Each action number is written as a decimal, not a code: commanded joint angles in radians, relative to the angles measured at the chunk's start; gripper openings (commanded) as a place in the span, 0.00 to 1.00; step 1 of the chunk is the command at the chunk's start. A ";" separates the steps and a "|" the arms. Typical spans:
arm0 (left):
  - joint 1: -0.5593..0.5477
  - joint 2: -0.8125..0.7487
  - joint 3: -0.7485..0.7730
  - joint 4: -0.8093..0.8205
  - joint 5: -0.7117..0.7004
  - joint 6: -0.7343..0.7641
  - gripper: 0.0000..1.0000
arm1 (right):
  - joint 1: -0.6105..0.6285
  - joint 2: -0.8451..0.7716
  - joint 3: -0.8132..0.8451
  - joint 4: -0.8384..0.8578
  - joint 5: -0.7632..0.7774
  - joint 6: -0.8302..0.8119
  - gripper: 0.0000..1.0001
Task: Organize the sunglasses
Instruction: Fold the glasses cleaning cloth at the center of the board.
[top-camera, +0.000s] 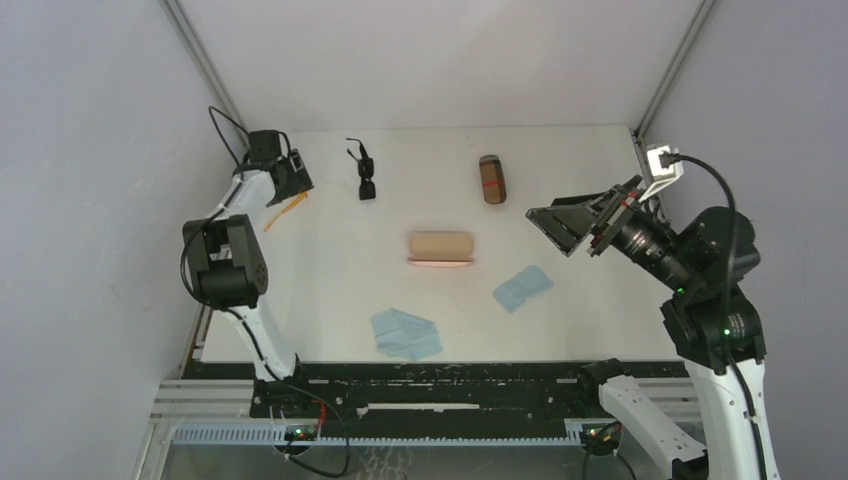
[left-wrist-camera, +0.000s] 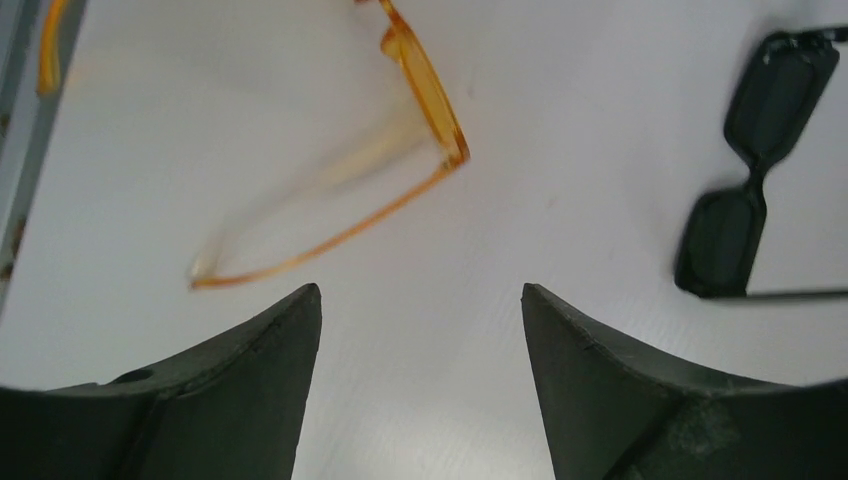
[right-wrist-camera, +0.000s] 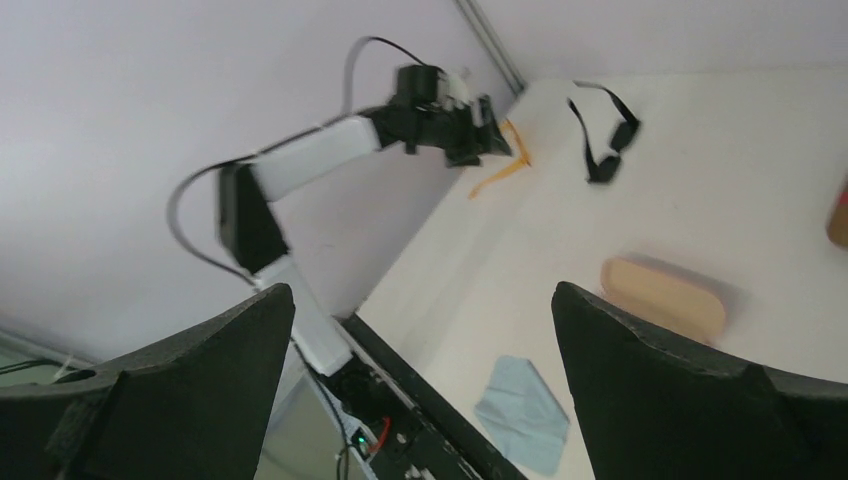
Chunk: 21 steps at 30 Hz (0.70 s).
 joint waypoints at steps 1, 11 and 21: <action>-0.114 -0.256 -0.155 -0.007 -0.045 -0.087 0.77 | -0.007 -0.040 -0.149 -0.070 0.151 -0.096 1.00; -0.588 -0.729 -0.691 0.015 -0.174 -0.294 0.73 | 0.008 -0.094 -0.506 -0.127 0.308 -0.188 0.96; -0.879 -0.933 -1.020 0.089 -0.175 -0.550 0.73 | 0.175 -0.028 -0.472 -0.078 0.351 -0.132 0.95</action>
